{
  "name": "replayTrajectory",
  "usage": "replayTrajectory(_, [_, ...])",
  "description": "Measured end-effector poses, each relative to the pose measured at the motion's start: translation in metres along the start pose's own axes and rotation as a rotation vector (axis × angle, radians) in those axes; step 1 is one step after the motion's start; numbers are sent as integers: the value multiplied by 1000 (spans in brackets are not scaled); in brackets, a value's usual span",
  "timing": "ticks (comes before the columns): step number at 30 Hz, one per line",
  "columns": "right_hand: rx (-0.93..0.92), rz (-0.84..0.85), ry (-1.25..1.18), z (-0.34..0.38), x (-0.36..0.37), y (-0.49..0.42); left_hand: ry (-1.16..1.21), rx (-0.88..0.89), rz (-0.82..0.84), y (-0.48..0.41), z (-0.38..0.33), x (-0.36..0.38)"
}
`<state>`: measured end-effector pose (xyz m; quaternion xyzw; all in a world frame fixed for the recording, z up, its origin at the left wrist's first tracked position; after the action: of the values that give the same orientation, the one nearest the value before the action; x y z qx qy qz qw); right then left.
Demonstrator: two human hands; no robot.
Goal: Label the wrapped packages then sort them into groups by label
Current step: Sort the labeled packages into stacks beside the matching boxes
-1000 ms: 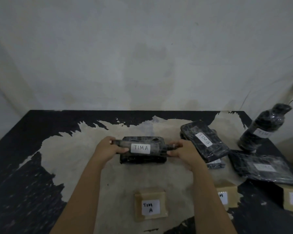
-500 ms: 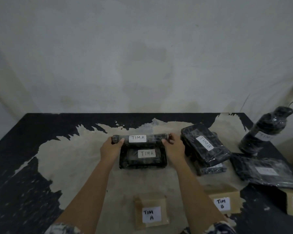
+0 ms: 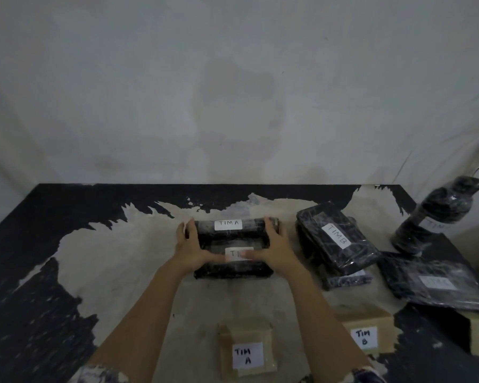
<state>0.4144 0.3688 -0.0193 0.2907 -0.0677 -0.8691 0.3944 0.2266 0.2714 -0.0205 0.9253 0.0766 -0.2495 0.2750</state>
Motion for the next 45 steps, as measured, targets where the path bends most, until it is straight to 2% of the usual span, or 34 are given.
replayTrajectory(4, [26, 72, 357, 3, 6, 0, -440, 9, -58, 2, -2, -2])
replayTrajectory(8, [53, 128, 635, 6, 7, 2, -667, 49, -66, 4, -6, 1])
replayTrajectory(11, [83, 102, 775, 9, 8, 4, -805, 84, -109, 5, -12, 7])
replayTrajectory(14, [82, 28, 870, 12, 15, 7, -852, 106, -112, 6, -19, 14])
replayTrajectory(19, [51, -83, 858, 12, 35, 8, -982, 98, -128, 9, -17, 24])
replayTrajectory(22, [50, -117, 855, 10, 40, 6, -1011, 131, -189, 8, -14, 29])
replayTrajectory(29, [42, -121, 849, 19, 27, -15, -967, 105, -208, -15, -19, 22])
replayTrajectory(45, [82, -182, 890, 56, -1, -140, -898, 33, -242, -121, -56, -38])
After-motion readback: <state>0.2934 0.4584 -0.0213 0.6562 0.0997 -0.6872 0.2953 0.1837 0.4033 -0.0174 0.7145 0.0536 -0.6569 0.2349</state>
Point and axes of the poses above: each hand's wrist, its own y-axis away from the middle knuckle, its own x-axis out of the palm, z = x × y, the point moved 3 cm from there along -y, towards the middle knuckle, and after that the axes turned 12 degrees about z, right-handed, at the moved point
